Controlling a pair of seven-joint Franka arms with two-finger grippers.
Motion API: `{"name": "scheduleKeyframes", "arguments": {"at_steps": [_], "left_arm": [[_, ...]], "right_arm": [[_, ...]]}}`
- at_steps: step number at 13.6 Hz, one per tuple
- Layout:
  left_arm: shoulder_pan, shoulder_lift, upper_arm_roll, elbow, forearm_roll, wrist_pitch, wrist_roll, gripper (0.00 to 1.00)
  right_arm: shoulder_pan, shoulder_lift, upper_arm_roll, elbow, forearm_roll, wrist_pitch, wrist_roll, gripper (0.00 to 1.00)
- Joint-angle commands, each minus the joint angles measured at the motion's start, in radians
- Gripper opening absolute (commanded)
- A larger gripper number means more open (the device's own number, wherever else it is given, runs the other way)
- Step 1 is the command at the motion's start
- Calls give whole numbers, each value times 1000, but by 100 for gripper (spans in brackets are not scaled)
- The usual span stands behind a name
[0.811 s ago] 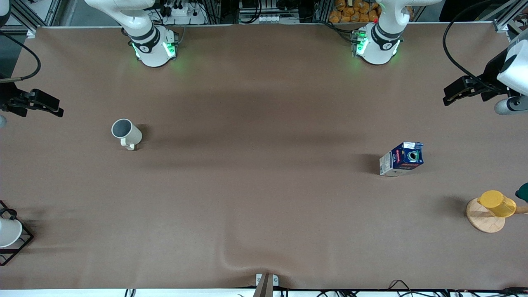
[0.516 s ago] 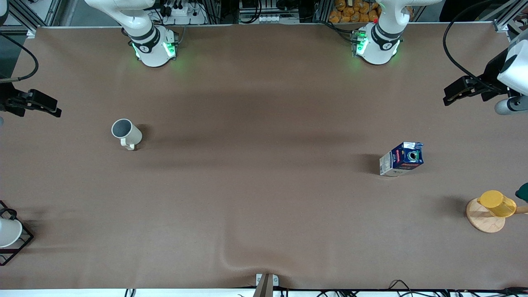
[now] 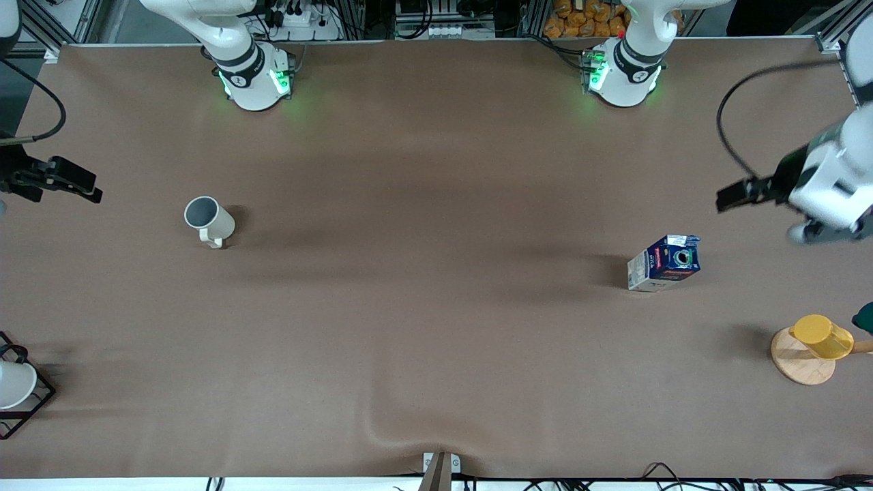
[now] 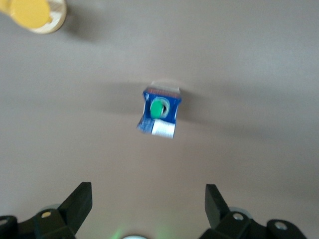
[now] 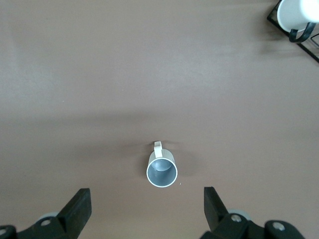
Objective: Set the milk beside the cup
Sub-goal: 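Reach the right gripper to the white mug while the left gripper reaches the milk, then grasp the mug rim with the right gripper while the left gripper grasps the carton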
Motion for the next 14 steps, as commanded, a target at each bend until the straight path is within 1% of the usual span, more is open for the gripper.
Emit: {"name": "scheduleKeyframes", "arguments": {"at_steps": [1,3,4,5,6,8,9,10,11,14], "left_arm": [[3,87,-7,-19,4,97,12,100],[8,115,-8,-46,4,145,12,100],[3,120,-7,-71,4,166,8,100],[5,118,-8,-119,4,204,3,100],[8,109,-8,-178,4,255,3,100],[12,95,-7,-252,4,329,4,100],[14,95,-7,-256,6,332,4,100],[14,97,-5,-258,12,332,4,100],[14,97,-5,-260,32,332,4,100],[12,105,-7,-266,37,333,0,100]], "right_arm": [[3,-11,2,-95,-7,60,1,100],[-3,-32,4,-219,-4,149,-19,100],[-3,-34,4,-260,-4,157,-19,100],[-3,-32,2,-303,-4,171,-19,100],[-3,-34,2,-361,-4,224,-21,100],[7,-84,4,-537,-3,402,-21,100],[15,-104,7,-599,-3,454,-21,100],[12,-107,7,-636,-3,491,-21,100],[6,-106,7,-665,-3,518,-27,100],[17,-92,7,-774,5,669,-30,100]]}}
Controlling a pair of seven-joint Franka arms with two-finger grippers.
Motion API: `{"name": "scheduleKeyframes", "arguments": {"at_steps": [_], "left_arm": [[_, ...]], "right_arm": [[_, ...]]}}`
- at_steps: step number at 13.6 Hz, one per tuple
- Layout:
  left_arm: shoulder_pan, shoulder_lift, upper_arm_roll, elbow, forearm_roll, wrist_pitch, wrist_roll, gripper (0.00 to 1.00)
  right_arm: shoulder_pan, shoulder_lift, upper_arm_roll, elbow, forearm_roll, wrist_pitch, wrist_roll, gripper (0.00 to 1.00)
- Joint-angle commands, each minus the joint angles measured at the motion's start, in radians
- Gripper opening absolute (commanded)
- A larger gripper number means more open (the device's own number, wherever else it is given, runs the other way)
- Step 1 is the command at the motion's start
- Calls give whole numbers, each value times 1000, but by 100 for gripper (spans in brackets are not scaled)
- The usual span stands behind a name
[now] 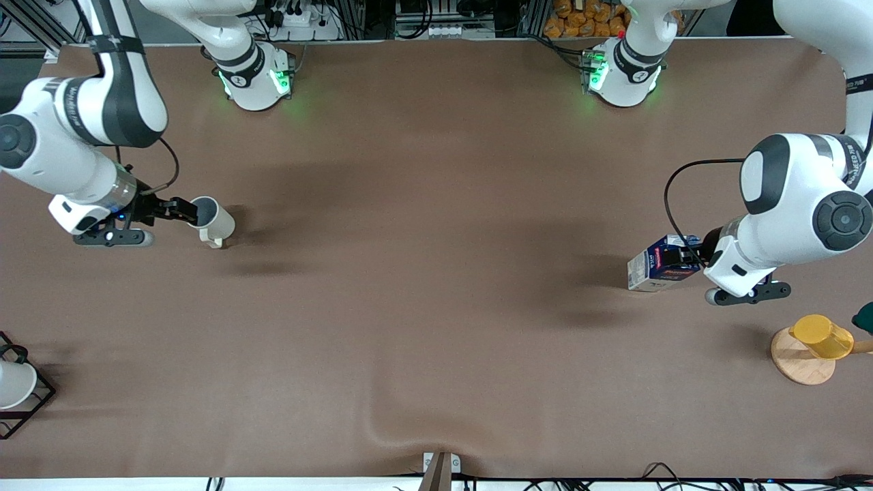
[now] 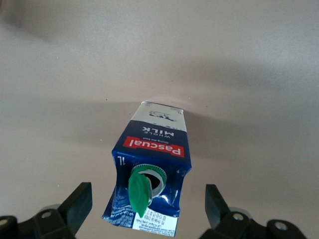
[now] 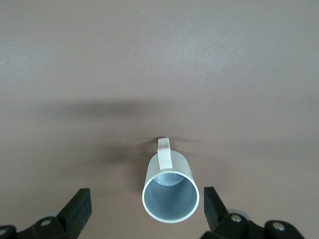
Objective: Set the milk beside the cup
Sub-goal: 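Grasp the mug rim with the right gripper while the left gripper grasps the carton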
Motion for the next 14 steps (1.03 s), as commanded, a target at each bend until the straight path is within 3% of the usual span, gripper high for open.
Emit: {"name": "scheduleKeyframes", "arguments": {"at_steps": [1,2,6,12,13,14], "left_arm": [[8,-26,-7,-39,21,18,0,100],[8,-23,-7,-44,21,19,-2,100],[8,-20,-7,-73,21,51,-2,100],[12,-5,-7,-84,21,74,-3,100],[12,1,-7,-84,21,74,-3,100],[12,6,-7,-81,21,74,-5,100]], "right_arm": [[14,-27,-2,-120,8,100,-8,100],[18,-17,-2,-131,8,102,-5,86],[37,-1,-3,-194,8,136,3,65],[11,146,-3,-194,6,277,2,59],[12,160,-3,-193,6,279,3,54],[9,157,-3,-193,6,268,-10,37]]}}
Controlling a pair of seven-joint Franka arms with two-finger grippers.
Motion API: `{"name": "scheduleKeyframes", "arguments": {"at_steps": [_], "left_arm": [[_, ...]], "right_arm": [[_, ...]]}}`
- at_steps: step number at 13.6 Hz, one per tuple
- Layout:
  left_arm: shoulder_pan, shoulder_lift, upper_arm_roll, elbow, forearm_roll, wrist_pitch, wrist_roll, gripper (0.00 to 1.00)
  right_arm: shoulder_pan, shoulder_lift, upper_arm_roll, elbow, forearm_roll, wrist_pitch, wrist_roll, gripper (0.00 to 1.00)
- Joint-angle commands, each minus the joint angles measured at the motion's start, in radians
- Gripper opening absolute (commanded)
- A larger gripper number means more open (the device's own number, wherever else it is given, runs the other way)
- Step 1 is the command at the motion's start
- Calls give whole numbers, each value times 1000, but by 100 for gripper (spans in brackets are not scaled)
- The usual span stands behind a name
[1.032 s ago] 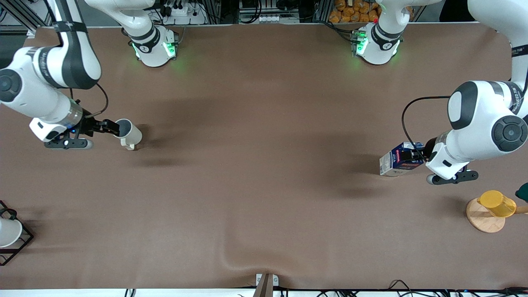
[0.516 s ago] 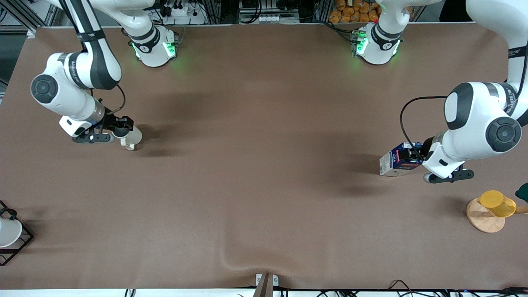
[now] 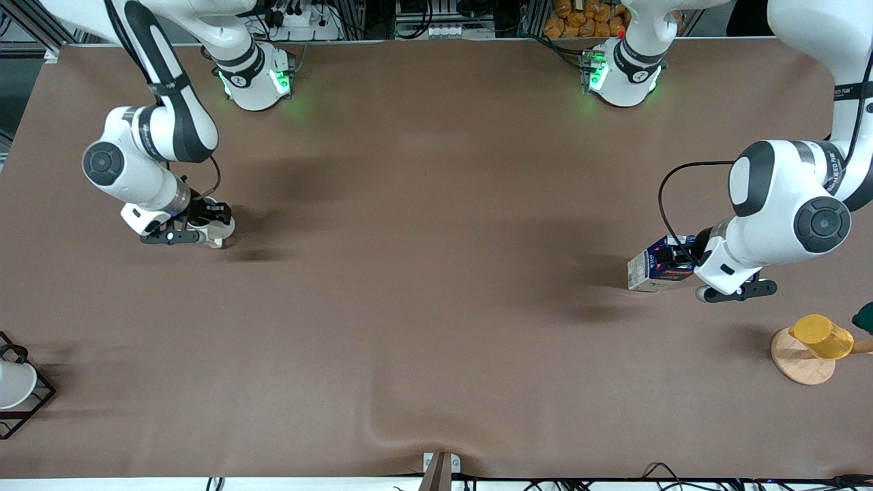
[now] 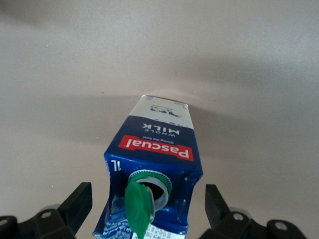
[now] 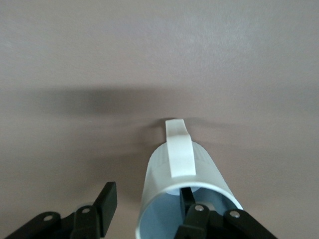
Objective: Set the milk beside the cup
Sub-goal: 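Grasp the mug rim with the right gripper while the left gripper grasps the carton, then carry the mug with the right gripper toward the table middle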
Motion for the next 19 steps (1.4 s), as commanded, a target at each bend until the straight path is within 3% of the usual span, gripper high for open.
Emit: {"name": "scheduleKeyframes", "arguments": {"at_steps": [1,2,3,5,7,11,17,19], "left_arm": [[7,4,-6,-11,20,19,-6,100],[7,5,-7,-9,20,19,-8,100],[6,5,-6,-9,20,21,-10,96],[6,5,-6,-5,20,19,-10,65],[6,5,-6,-3,20,19,-10,49],[6,5,-6,0,22,19,-8,39],[-3,1,-7,51,22,6,-8,39],[-3,-2,-13,63,22,2,-6,39]], "right_arm": [[-14,10,4,10,5,-5,-11,18],[-21,15,4,10,5,-2,-11,0],[-24,18,4,10,5,1,-11,0],[-20,5,5,15,5,-8,-9,0],[-17,-21,5,23,5,-34,-8,0],[31,-82,11,140,14,-212,5,0],[198,-45,11,259,65,-211,138,0],[223,-45,11,280,121,-223,141,0]]}}
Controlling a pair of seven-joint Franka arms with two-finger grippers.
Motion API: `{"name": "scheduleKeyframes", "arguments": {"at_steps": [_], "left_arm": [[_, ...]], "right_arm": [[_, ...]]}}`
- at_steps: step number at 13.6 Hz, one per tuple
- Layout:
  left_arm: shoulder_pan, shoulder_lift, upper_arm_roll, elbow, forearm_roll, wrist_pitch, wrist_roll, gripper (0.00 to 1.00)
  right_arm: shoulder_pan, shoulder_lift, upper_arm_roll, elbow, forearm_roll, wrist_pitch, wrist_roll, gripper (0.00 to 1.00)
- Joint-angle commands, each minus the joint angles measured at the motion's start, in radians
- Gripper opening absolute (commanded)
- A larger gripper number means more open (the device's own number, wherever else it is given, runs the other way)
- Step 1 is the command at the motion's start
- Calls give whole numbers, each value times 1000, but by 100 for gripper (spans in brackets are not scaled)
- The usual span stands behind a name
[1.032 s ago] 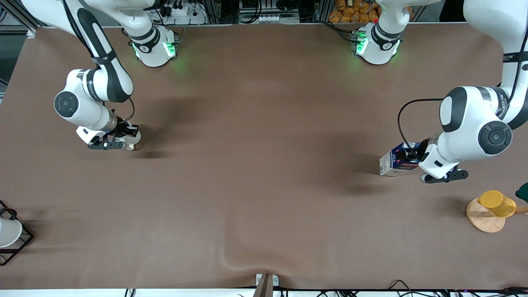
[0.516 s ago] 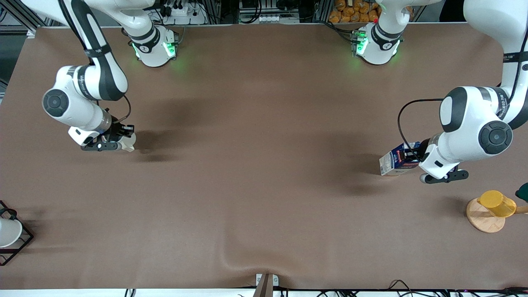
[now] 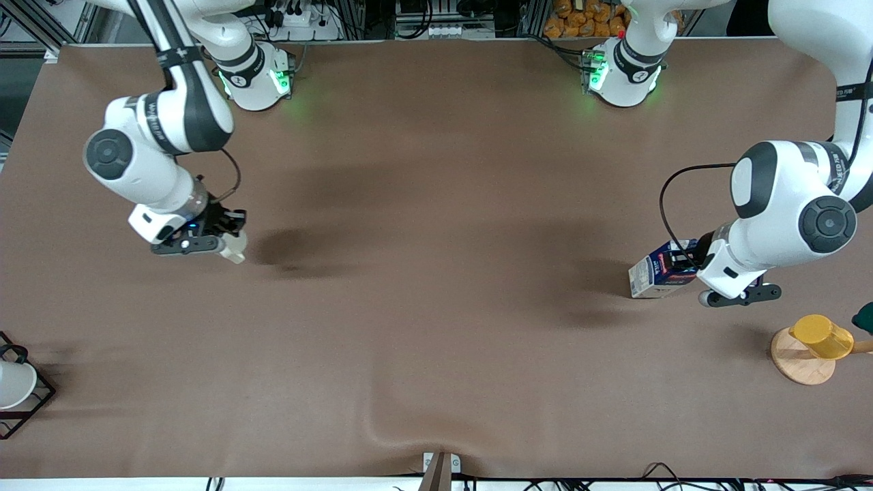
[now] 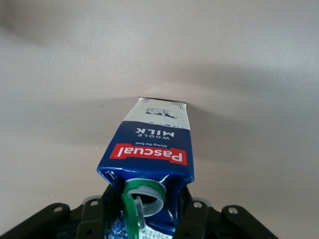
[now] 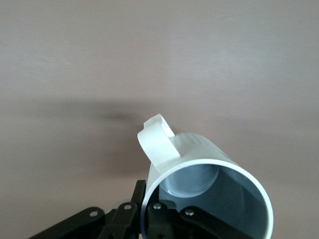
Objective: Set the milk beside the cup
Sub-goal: 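Carry the mug with the right gripper toward the table middle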
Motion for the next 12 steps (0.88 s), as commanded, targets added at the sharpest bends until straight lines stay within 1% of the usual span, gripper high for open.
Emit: {"name": "scheduleKeyframes", "arguments": {"at_steps": [1,2,3,5,6,8,10,12], "left_arm": [[-2,-12,-12,21,22,-11,-6,39],[-4,-14,-14,28,22,-11,-6,39],[-5,-18,-17,29,22,-11,-6,39],[-12,-20,-34,47,20,-15,-9,39],[-12,-20,-38,58,20,-25,-9,39],[-13,-21,-61,78,20,-32,-9,39],[-13,-21,-81,95,20,-34,-26,39],[-13,-20,-106,104,20,-34,-51,39]], "right_arm": [[34,18,-7,51,56,-46,20,0],[42,20,-7,57,60,-52,49,0],[79,20,-1,57,61,-52,100,0],[210,23,-1,65,60,-44,276,0],[285,30,-2,86,60,-43,382,0],[405,99,-2,173,60,-49,548,0],[497,197,-1,282,61,-43,669,0],[553,311,-1,408,61,-43,757,0]]}}
